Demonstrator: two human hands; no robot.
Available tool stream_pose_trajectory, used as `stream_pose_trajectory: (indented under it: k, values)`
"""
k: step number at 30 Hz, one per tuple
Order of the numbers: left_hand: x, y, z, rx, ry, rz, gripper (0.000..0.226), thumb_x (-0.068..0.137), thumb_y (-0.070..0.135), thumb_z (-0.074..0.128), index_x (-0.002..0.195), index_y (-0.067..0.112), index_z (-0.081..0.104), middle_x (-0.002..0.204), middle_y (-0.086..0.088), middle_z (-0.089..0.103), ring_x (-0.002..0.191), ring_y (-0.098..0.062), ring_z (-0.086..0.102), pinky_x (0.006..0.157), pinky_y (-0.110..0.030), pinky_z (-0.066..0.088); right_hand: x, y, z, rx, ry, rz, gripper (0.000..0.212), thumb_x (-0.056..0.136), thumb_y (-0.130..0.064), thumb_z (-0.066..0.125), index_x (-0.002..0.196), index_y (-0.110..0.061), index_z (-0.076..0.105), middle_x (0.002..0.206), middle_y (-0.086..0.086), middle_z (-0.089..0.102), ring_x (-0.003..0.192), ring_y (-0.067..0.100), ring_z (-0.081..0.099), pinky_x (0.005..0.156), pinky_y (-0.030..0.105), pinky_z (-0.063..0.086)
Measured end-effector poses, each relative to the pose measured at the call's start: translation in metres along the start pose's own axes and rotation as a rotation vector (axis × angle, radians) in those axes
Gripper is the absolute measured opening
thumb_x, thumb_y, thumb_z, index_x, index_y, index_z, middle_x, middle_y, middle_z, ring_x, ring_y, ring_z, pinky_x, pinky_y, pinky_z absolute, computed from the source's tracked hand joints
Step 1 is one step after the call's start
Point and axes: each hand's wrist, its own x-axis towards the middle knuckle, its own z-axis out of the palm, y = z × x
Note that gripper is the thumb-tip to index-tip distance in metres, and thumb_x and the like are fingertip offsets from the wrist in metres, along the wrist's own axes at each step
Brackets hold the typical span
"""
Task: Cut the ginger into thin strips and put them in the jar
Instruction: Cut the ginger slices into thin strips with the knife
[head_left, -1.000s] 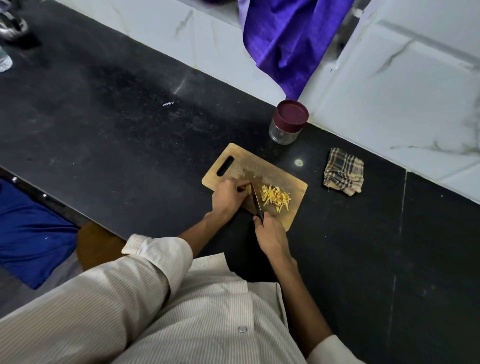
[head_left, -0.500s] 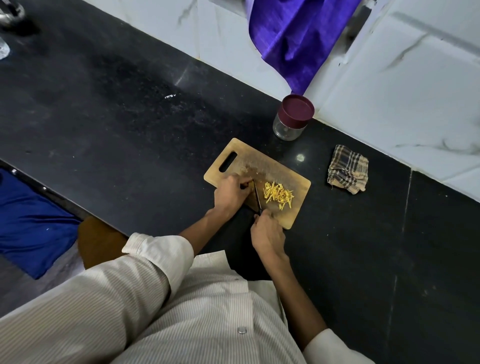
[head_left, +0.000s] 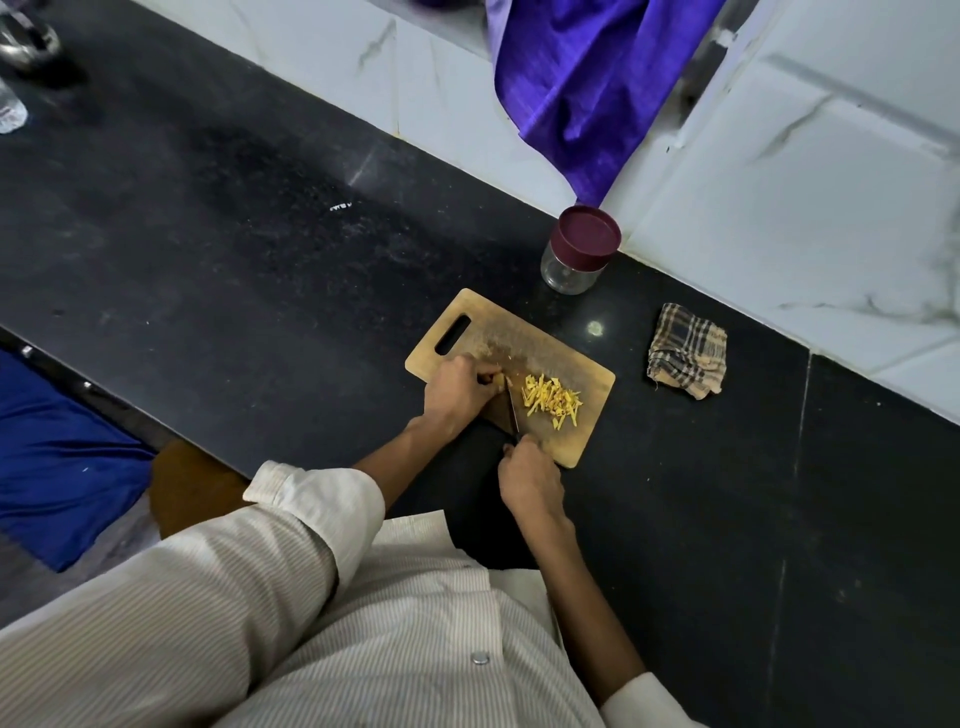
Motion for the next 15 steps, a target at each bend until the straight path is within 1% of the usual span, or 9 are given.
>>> stream_pose_trajectory:
  k: [2, 4, 8, 9, 11, 13, 15]
  values:
    - [-0.003, 0.000, 0.000, 0.008, -0.003, 0.003, 0.027, 0.087, 0.015, 0.067, 0.114, 0.017, 0.070, 0.106, 0.002, 0.067, 0.095, -0.015, 0.062, 0.081, -0.029, 0.052, 0.002, 0.001, -0.001, 0.045, 0.010, -0.001, 0.030, 0.105, -0.025, 0.041, 0.125, -0.005, 0.052, 0.121, 0.015, 0.062, 0.111, 0.032, 0.061, 0.080, 0.038, 0.044]
    - [-0.004, 0.002, 0.001, 0.006, -0.004, 0.011, 0.025, 0.088, 0.014, 0.067, 0.112, 0.019, 0.071, 0.103, 0.001, 0.068, 0.091, -0.014, 0.062, 0.082, -0.030, 0.053, 0.001, 0.003, -0.001, 0.083, 0.012, -0.014, 0.031, 0.105, -0.025, 0.042, 0.124, -0.003, 0.053, 0.119, 0.016, 0.062, 0.110, 0.032, 0.061, 0.083, 0.039, 0.047]
    - [-0.003, 0.001, 0.000, -0.009, 0.000, 0.019, 0.027, 0.086, 0.015, 0.069, 0.113, 0.019, 0.070, 0.105, 0.000, 0.068, 0.092, -0.016, 0.062, 0.083, -0.032, 0.052, -0.003, 0.006, -0.003, 0.141, 0.010, -0.005, 0.030, 0.105, -0.027, 0.043, 0.122, -0.005, 0.054, 0.117, 0.014, 0.063, 0.108, 0.032, 0.061, 0.080, 0.036, 0.044]
    - [-0.002, 0.001, -0.001, -0.012, 0.004, 0.020, 0.028, 0.086, 0.015, 0.069, 0.114, 0.019, 0.070, 0.105, 0.000, 0.068, 0.092, -0.016, 0.061, 0.082, -0.031, 0.052, -0.003, 0.006, -0.004, 0.153, 0.007, -0.001, 0.030, 0.105, -0.028, 0.043, 0.121, -0.005, 0.054, 0.117, 0.014, 0.063, 0.108, 0.033, 0.061, 0.081, 0.036, 0.047]
    - [-0.003, 0.000, -0.001, -0.014, 0.006, 0.030, 0.029, 0.086, 0.015, 0.069, 0.115, 0.018, 0.069, 0.106, -0.001, 0.067, 0.091, -0.015, 0.060, 0.081, -0.029, 0.051, -0.005, 0.007, -0.005, 0.175, -0.007, 0.012, 0.030, 0.104, -0.030, 0.043, 0.120, -0.007, 0.055, 0.116, 0.014, 0.062, 0.107, 0.033, 0.062, 0.088, 0.043, 0.053]
    - [-0.004, 0.000, 0.000, -0.016, 0.005, 0.041, 0.029, 0.087, 0.015, 0.068, 0.116, 0.017, 0.069, 0.107, -0.001, 0.067, 0.090, -0.014, 0.060, 0.082, -0.030, 0.052, -0.007, 0.009, -0.004, 0.195, -0.031, 0.038, 0.030, 0.104, -0.032, 0.043, 0.120, -0.009, 0.055, 0.114, 0.014, 0.062, 0.105, 0.034, 0.063, 0.088, 0.051, 0.055]
    - [-0.005, -0.001, 0.001, -0.022, -0.001, 0.042, 0.029, 0.087, 0.014, 0.068, 0.116, 0.017, 0.069, 0.108, -0.002, 0.067, 0.092, -0.015, 0.060, 0.084, -0.032, 0.052, -0.009, 0.011, -0.003, 0.221, -0.052, 0.045, 0.030, 0.103, -0.035, 0.043, 0.119, -0.012, 0.054, 0.113, 0.014, 0.064, 0.103, 0.035, 0.065, 0.087, 0.053, 0.056]
